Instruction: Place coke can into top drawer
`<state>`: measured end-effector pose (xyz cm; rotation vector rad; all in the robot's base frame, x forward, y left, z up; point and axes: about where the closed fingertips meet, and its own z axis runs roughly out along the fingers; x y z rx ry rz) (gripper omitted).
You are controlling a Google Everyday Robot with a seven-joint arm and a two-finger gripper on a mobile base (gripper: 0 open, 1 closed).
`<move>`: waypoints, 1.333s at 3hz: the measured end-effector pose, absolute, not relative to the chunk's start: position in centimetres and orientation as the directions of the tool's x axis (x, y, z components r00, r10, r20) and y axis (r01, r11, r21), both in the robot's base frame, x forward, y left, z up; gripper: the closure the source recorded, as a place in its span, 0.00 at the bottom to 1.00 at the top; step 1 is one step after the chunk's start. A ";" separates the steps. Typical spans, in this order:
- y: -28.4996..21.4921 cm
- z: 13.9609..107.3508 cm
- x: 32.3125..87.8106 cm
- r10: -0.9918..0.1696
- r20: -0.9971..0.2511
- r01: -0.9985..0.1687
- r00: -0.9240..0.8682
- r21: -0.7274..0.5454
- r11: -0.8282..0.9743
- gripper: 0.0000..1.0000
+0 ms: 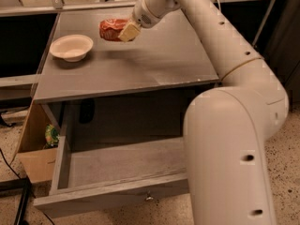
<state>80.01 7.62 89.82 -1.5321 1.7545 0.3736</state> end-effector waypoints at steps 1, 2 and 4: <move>5.0 92.7 77.4 -0.695 -0.717 -0.909 0.051 -0.321 0.265 1.00; 2.3 96.2 72.5 -0.643 -0.759 -0.858 0.104 -0.395 0.327 1.00; 1.5 90.6 66.1 -0.663 -0.745 -0.886 0.073 -0.353 0.299 1.00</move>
Offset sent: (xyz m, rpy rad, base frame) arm -0.1503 -0.0569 -0.0190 0.0491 -0.1177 -0.0375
